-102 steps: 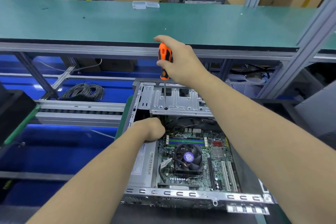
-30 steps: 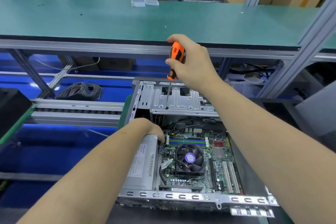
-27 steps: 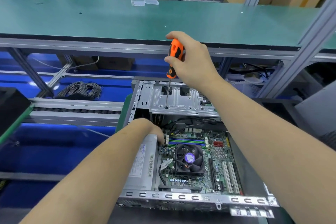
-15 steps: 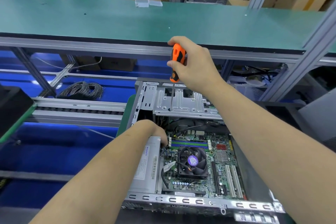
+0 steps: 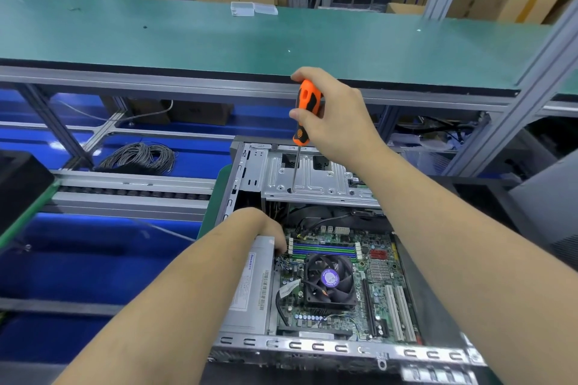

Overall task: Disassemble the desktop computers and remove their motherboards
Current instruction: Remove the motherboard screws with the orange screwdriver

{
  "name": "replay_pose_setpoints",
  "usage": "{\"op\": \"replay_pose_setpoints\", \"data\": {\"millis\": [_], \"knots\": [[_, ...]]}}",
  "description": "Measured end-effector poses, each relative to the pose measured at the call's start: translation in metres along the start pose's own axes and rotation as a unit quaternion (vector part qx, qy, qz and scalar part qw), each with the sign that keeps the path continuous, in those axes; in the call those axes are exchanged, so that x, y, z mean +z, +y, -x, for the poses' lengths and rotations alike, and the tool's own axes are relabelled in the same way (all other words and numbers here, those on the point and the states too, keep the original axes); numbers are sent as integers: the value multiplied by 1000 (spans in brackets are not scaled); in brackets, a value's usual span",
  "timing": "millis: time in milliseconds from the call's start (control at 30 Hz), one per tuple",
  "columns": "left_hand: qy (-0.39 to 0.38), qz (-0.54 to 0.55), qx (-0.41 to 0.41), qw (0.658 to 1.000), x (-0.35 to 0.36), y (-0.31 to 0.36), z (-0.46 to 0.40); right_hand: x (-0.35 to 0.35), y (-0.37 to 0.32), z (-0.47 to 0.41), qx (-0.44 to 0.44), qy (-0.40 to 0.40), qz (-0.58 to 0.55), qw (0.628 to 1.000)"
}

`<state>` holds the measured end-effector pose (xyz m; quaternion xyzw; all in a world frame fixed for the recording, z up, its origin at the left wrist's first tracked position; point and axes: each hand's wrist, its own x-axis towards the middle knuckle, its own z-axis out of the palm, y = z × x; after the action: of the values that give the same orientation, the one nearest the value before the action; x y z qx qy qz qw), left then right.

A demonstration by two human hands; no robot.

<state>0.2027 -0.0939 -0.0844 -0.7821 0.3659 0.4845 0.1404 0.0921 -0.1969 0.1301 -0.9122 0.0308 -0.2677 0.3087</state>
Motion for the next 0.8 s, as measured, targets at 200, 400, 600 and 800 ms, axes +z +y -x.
{"op": "replay_pose_setpoints", "data": {"millis": [200, 400, 600, 800], "knots": [[7, -6, 11, 1000, 1, -1, -3, 0, -1, 0, 0, -6, -7, 1000], [13, -9, 10, 1000, 1, -1, -2, 0, -1, 0, -7, -10, -3, 1000], [13, -8, 12, 1000, 1, -2, -4, 3, 1, 0, -16, -13, -1, 1000], [2, -17, 11, 1000, 1, -2, -6, 3, 2, -3, -20, -15, -3, 1000]]}}
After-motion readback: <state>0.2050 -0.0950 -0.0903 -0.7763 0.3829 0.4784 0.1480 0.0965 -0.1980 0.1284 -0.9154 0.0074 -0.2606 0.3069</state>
